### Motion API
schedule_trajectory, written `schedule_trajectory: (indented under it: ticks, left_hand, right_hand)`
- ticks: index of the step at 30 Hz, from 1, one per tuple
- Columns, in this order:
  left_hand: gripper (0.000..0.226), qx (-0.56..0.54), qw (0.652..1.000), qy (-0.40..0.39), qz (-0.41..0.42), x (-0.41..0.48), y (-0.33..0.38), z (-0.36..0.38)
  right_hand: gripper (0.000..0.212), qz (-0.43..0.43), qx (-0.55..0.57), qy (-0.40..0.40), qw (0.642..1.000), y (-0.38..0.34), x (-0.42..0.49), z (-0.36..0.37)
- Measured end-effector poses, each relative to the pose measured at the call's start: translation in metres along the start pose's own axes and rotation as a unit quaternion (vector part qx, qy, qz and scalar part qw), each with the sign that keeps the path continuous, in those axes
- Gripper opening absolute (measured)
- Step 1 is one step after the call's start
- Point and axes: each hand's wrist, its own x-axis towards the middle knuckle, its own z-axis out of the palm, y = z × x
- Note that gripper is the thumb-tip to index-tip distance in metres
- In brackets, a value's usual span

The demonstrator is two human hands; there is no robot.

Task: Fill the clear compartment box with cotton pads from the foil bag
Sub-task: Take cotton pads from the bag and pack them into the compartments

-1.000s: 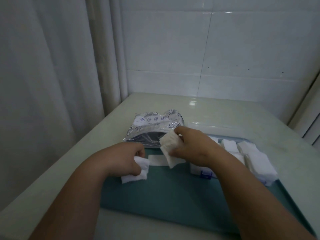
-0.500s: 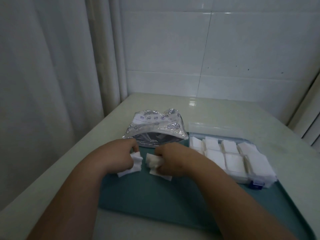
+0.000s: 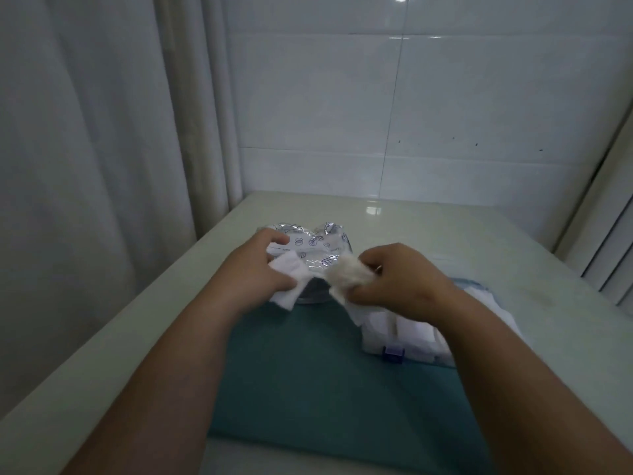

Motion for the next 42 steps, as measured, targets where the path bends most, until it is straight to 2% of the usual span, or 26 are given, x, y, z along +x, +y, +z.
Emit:
schedule_trajectory:
  ticks: [3, 5, 8, 11, 14, 21, 23, 27, 30, 34, 38, 42]
  left_hand:
    - [0.039, -0.094, 0.995, -0.013, -0.018, 0.009, 0.014, 0.019]
    - [0.031, -0.14, 0.989, -0.031, -0.039, 0.013, 0.022, 0.032]
    - [0.022, -0.193, 0.978, -0.03, -0.07, 0.019, 0.026, 0.052]
    - [0.014, -0.275, 0.954, -0.045, -0.11, 0.02, 0.028, 0.066]
    - [0.017, -0.347, 0.929, -0.053, -0.12, 0.016, 0.03, 0.072]
    - [0.012, -0.407, 0.904, -0.049, -0.118, 0.01, 0.03, 0.07]
    - [0.011, -0.414, 0.901, -0.051, -0.12, 0.009, 0.031, 0.07]
    - [0.007, -0.438, 0.886, -0.061, -0.137, 0.008, 0.034, 0.071]
    - [0.009, -0.464, 0.869, -0.06, -0.163, 0.007, 0.035, 0.071]
    - [0.015, -0.451, 0.876, -0.056, -0.163, 0.006, 0.036, 0.071]
    - [0.014, -0.431, 0.889, -0.07, -0.137, 0.004, 0.037, 0.072]
    - [0.007, -0.434, 0.888, -0.1, -0.117, 0.002, 0.037, 0.072]
  right_hand:
    - [0.017, 0.044, 0.119, 0.064, 0.99, 0.019, -0.004, -0.01]
    - [0.009, 0.076, 0.242, 0.097, 0.962, 0.027, -0.009, -0.012]
    - [0.009, 0.105, 0.383, 0.099, 0.912, 0.033, -0.017, -0.007]
    - [0.01, 0.112, 0.397, 0.103, 0.905, 0.037, -0.02, -0.006]
    - [0.014, 0.105, 0.454, 0.097, 0.879, 0.036, -0.021, -0.009]
    - [0.015, 0.107, 0.522, 0.096, 0.841, 0.033, -0.02, -0.005]
    - [0.015, 0.116, 0.555, 0.091, 0.819, 0.032, -0.018, -0.002]
    - [0.019, 0.138, 0.643, 0.074, 0.75, 0.031, -0.014, 0.004]
    - [0.016, 0.134, 0.639, 0.079, 0.753, 0.029, -0.013, 0.009]
    - [0.015, 0.133, 0.62, 0.102, 0.767, 0.03, -0.013, 0.01]
    - [0.018, 0.125, 0.631, 0.098, 0.759, 0.027, -0.013, 0.011]
    - [0.02, 0.112, 0.654, 0.096, 0.742, 0.024, -0.013, 0.013]
